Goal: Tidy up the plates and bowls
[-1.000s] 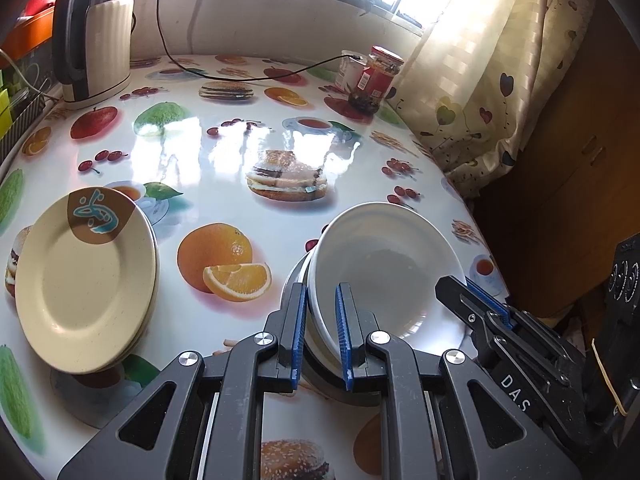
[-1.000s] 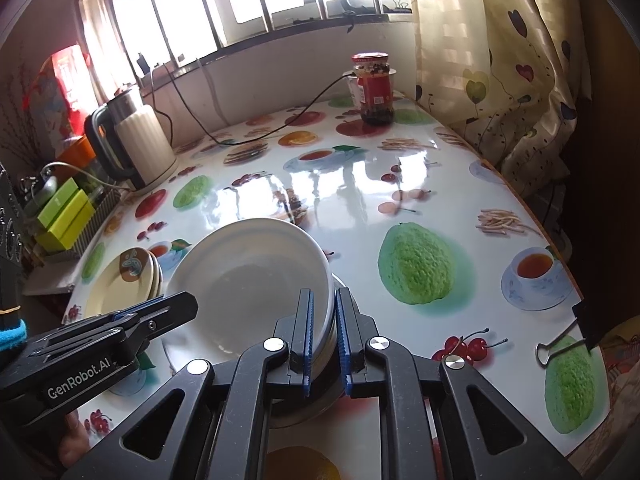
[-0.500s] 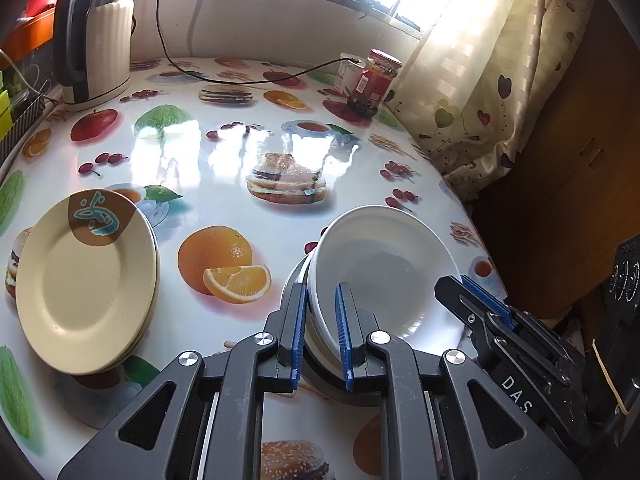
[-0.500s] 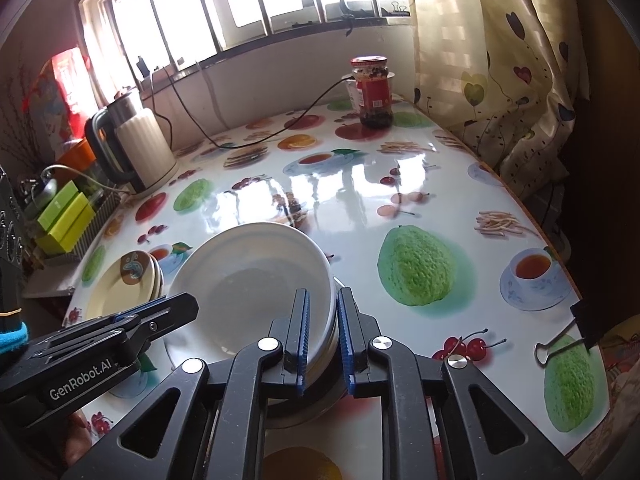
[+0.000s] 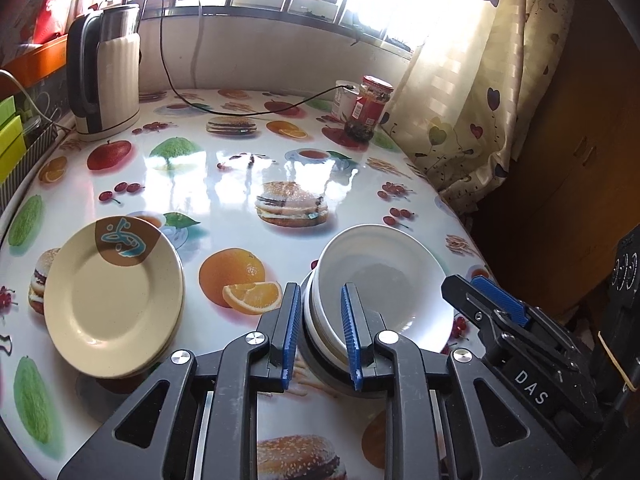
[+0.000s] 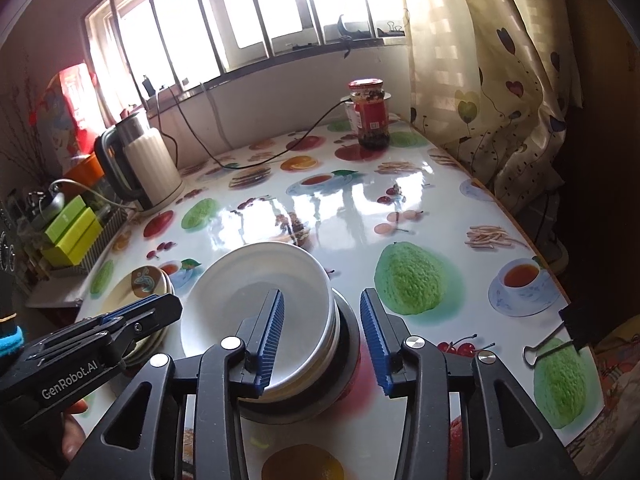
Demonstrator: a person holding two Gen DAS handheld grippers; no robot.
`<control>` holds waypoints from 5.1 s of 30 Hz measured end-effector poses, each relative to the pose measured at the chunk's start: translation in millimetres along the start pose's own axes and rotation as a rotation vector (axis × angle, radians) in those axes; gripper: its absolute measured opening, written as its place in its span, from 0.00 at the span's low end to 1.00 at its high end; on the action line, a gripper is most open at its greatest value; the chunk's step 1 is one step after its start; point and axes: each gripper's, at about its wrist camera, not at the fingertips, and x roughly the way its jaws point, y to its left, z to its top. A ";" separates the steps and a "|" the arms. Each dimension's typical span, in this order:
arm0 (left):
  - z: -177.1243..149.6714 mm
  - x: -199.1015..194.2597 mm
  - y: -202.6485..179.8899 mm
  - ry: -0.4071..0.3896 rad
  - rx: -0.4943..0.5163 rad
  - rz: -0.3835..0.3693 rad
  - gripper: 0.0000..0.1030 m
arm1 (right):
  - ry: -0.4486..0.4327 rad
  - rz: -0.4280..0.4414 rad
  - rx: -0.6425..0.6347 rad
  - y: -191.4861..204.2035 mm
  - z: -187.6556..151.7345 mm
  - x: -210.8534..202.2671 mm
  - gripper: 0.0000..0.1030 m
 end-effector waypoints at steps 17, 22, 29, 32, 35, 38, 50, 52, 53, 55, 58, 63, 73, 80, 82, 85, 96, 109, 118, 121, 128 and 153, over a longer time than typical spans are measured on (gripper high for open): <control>-22.5 -17.8 12.0 -0.051 0.037 0.084 0.22 | -0.047 -0.024 0.046 -36.2 -15.2 -20.5 0.41; -27.6 -11.6 17.0 -0.030 0.014 0.080 0.22 | -0.046 -0.035 0.039 -44.0 -20.8 -17.1 0.41; -32.7 2.0 22.9 0.015 -0.017 0.062 0.22 | -0.007 -0.030 0.056 -53.9 -26.9 -1.6 0.41; -33.8 11.1 24.1 0.046 -0.039 0.021 0.22 | 0.013 -0.009 0.051 -52.5 -30.5 6.9 0.41; -34.7 16.2 20.2 0.059 -0.035 0.028 0.22 | 0.027 0.016 0.059 -53.4 -31.6 13.5 0.41; -34.8 19.8 18.8 0.067 -0.040 0.022 0.22 | 0.043 0.046 0.076 -57.2 -32.7 19.0 0.41; -33.5 36.0 27.7 0.101 -0.101 -0.017 0.22 | 0.080 0.127 0.103 -60.8 -33.8 35.3 0.31; -32.5 36.7 26.5 0.099 -0.097 -0.013 0.22 | 0.087 0.150 0.116 -62.5 -33.1 38.1 0.30; -32.1 37.5 26.8 0.099 -0.097 -0.015 0.22 | 0.091 0.164 0.126 -63.3 -33.0 39.2 0.29; -30.8 38.3 28.5 0.097 -0.106 -0.024 0.22 | 0.096 0.181 0.135 -63.1 -33.3 41.0 0.27; -29.7 39.2 28.2 0.092 -0.103 -0.021 0.22 | 0.095 0.196 0.138 -62.6 -32.9 42.5 0.24; -27.9 41.9 28.1 0.087 -0.102 -0.034 0.20 | 0.111 0.275 0.179 -68.6 -30.6 46.4 0.11; -26.7 47.7 39.3 0.081 -0.165 -0.107 0.20 | 0.138 0.357 0.267 -81.3 -33.1 47.6 0.08; -25.9 52.7 48.8 0.102 -0.232 -0.179 0.20 | 0.142 0.372 0.284 -85.7 -33.4 47.4 0.08; -26.5 53.5 50.2 0.103 -0.247 -0.201 0.17 | 0.143 0.379 0.288 -87.8 -33.6 47.5 0.08; -27.8 53.5 51.1 0.103 -0.256 -0.224 0.13 | 0.147 0.381 0.283 -87.9 -33.7 46.7 0.08; -28.8 55.3 57.4 0.110 -0.286 -0.286 0.08 | 0.149 0.409 0.315 -93.0 -33.6 50.3 0.08; -29.4 56.6 61.8 0.110 -0.294 -0.321 0.08 | 0.161 0.504 0.425 -108.9 -38.6 59.9 0.08; -28.2 55.5 57.7 0.106 -0.259 -0.297 0.08 | 0.147 0.490 0.396 -106.0 -38.1 56.2 0.07; -28.2 55.5 57.8 0.107 -0.259 -0.298 0.08 | 0.146 0.510 0.406 -108.2 -40.0 56.5 0.07; -27.5 53.3 48.4 0.104 -0.217 -0.275 0.08 | 0.142 0.513 0.400 -109.5 -39.4 56.9 0.08; -26.6 49.2 38.6 0.078 -0.155 -0.236 0.08 | 0.129 0.533 0.426 -113.7 -38.7 59.4 0.08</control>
